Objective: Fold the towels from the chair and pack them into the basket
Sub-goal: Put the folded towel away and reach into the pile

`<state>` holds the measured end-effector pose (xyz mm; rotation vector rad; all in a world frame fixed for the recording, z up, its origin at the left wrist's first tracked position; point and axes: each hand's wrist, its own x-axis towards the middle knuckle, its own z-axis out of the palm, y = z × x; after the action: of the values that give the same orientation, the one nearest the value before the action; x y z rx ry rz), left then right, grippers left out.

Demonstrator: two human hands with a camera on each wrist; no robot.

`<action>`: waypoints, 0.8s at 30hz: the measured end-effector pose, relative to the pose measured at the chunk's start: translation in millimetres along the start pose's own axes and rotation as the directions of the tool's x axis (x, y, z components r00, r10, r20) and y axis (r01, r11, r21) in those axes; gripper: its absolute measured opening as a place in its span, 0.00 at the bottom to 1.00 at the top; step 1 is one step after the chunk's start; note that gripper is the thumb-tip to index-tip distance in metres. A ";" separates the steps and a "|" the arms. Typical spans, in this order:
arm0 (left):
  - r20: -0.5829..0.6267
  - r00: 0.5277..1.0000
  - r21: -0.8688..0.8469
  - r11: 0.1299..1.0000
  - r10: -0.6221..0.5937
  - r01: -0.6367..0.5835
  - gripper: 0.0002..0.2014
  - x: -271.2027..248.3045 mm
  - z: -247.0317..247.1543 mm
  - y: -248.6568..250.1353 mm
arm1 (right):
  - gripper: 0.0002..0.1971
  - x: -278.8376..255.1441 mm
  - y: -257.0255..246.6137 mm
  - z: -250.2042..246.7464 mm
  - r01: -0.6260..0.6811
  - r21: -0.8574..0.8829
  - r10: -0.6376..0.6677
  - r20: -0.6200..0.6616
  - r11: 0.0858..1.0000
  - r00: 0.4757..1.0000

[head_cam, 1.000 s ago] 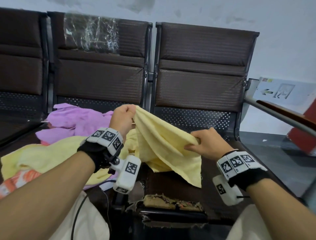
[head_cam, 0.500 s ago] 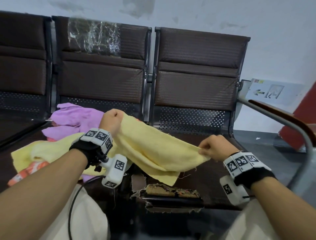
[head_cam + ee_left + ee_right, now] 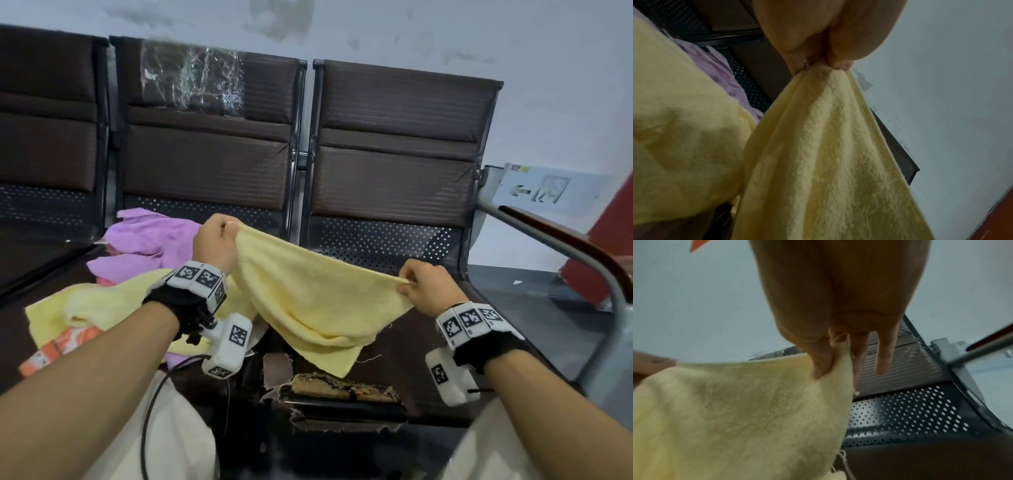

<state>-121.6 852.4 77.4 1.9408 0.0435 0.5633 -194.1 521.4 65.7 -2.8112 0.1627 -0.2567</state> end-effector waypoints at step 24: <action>-0.079 0.995 -0.157 0.985 0.065 -0.077 0.07 25.7 -2.3 72.7 | 0.08 35.7 -24.3 -98.5 0.053 0.717 0.439 -0.481 0.695 0.759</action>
<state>-115.7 830.0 151.0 1.7707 -0.0240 0.6652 -176.3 510.1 171.1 -1.8194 0.4297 -0.9790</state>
